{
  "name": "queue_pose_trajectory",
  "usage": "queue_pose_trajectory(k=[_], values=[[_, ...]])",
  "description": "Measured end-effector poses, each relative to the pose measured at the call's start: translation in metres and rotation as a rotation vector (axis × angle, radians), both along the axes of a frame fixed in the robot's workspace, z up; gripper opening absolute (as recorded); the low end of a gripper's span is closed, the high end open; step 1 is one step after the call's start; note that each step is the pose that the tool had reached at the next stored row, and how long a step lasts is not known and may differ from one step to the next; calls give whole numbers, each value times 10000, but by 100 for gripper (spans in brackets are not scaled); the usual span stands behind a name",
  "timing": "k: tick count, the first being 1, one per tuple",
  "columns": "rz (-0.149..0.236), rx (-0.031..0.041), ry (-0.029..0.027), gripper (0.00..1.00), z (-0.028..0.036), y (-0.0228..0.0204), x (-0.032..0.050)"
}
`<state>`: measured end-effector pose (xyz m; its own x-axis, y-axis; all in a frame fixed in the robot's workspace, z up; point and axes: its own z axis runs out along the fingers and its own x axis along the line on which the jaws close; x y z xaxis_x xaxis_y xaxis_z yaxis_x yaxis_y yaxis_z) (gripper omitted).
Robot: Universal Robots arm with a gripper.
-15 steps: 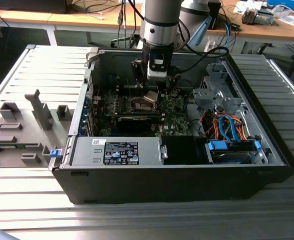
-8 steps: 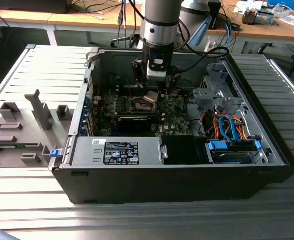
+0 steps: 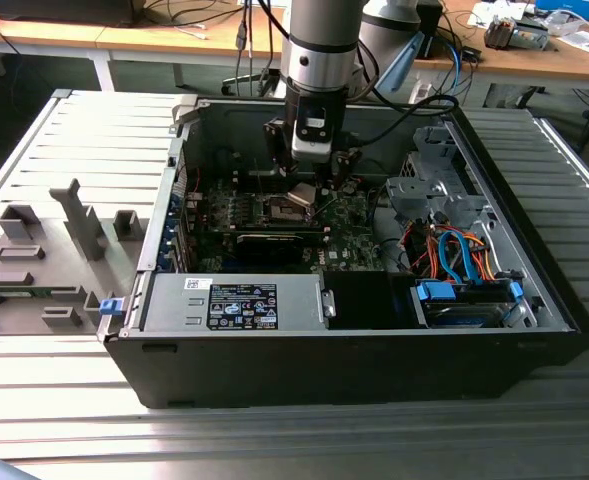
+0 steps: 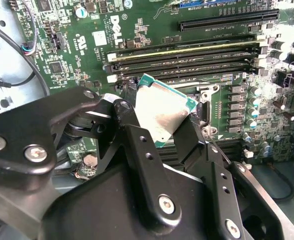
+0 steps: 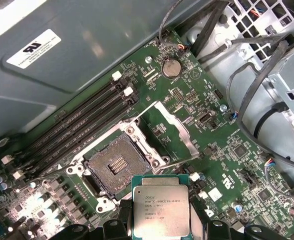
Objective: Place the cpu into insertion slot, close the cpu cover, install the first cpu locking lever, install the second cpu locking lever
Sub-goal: 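Place the cpu into insertion slot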
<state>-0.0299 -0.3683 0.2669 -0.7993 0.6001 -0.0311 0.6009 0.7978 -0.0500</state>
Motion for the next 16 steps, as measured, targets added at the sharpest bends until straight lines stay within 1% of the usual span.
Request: queue_pose_trajectory(k=[16], values=[[-366,-116,0,54,-2,0,0]])
